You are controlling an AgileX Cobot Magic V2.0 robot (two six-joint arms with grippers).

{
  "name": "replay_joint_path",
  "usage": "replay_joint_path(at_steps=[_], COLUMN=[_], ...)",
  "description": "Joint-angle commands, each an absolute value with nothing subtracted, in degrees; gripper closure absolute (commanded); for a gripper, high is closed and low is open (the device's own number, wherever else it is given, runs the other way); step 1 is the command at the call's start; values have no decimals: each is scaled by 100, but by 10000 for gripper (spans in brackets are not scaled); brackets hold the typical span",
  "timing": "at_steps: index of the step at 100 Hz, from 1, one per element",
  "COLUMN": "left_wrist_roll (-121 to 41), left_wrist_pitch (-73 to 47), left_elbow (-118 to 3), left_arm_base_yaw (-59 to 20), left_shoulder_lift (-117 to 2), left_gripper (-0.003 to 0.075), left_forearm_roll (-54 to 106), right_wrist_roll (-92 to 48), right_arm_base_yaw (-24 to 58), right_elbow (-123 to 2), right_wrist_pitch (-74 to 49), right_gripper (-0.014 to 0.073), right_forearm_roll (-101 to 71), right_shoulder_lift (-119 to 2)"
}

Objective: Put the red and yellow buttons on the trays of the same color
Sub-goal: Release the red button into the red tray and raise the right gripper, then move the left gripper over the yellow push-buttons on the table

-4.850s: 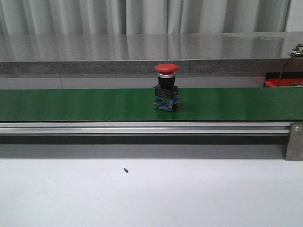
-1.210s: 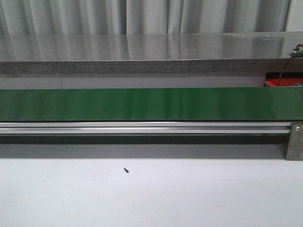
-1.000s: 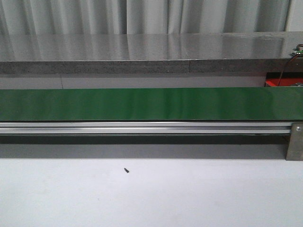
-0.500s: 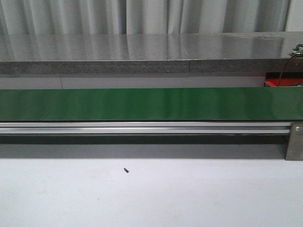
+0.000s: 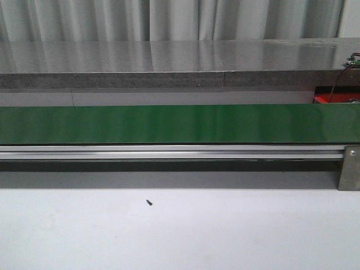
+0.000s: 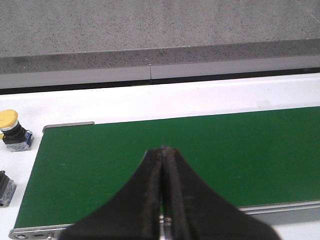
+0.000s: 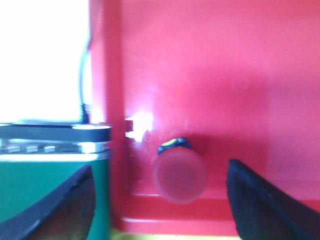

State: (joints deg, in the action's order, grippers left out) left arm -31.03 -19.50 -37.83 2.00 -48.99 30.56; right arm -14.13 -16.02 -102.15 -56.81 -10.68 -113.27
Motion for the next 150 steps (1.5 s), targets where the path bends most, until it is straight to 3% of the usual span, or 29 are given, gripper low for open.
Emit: replay_joint_path(at_steps=[1, 29, 48, 71, 101, 127, 150], left_wrist_roll=[-3106, -3106, -3106, -3106, -3106, -3106, -3106], left_wrist_pitch=[-1557, -1568, -1568, -1568, -1568, -1568, -1557], left_elbow=[-3939, -3939, -3939, -3939, -3939, -3939, -3939], left_arm_base_yaw=[166, 166, 166, 166, 166, 166, 166], left_shoulder_lift=[-4873, -4873, -4873, -4873, -4873, -4873, -4873], left_gripper=[740, 740, 740, 740, 740, 740, 739], left_forearm_roll=[3146, 3146, 3146, 3146, 3146, 3146, 3146], right_wrist_roll=[-1433, -1433, -1250, -1074, -1063, -1063, -1063], right_arm_base_yaw=[-1441, -463, 140, 275, 275, 275, 275], right_elbow=[-10398, -9708, -8191, -6609, -5222, -5051, -5051], right_wrist_pitch=[-5629, -5319, -4471, -4211, -4211, -4228, -4434], right_gripper=[53, 57, 57, 64, 309, 669, 662], right_forearm_roll=[-1162, -985, -985, -991, -991, -991, -991], right_shoulder_lift=[-10629, -9393, -8295, -6984, -5682, -5324, -5335])
